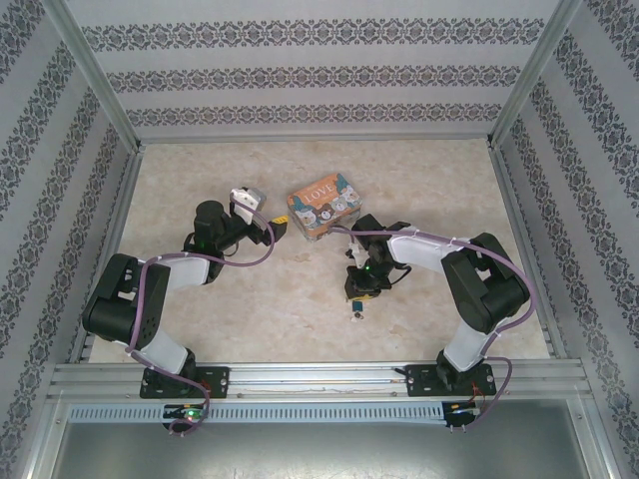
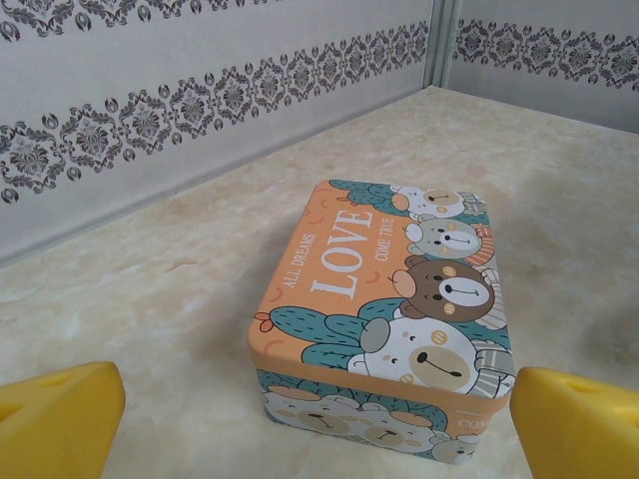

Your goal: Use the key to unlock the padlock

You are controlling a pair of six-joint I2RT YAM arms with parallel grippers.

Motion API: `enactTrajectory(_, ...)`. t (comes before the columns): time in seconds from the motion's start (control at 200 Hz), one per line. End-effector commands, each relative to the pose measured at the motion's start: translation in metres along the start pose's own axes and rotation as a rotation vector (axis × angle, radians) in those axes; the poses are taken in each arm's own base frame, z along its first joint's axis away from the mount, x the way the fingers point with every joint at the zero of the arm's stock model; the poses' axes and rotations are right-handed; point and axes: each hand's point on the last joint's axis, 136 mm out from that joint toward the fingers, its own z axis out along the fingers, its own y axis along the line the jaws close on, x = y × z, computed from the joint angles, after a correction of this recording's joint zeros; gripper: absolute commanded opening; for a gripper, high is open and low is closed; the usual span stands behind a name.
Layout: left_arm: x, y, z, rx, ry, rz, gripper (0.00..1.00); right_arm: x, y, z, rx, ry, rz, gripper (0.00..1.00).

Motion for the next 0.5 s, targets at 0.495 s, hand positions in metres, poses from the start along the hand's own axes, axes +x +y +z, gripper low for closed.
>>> enactTrajectory(0.495,-0.013,0.001,-0.006,0.002,-0.032,0.043,0.99,-0.014,-0.001,-0.037,0.093,-0.166,-0.081,0.44)
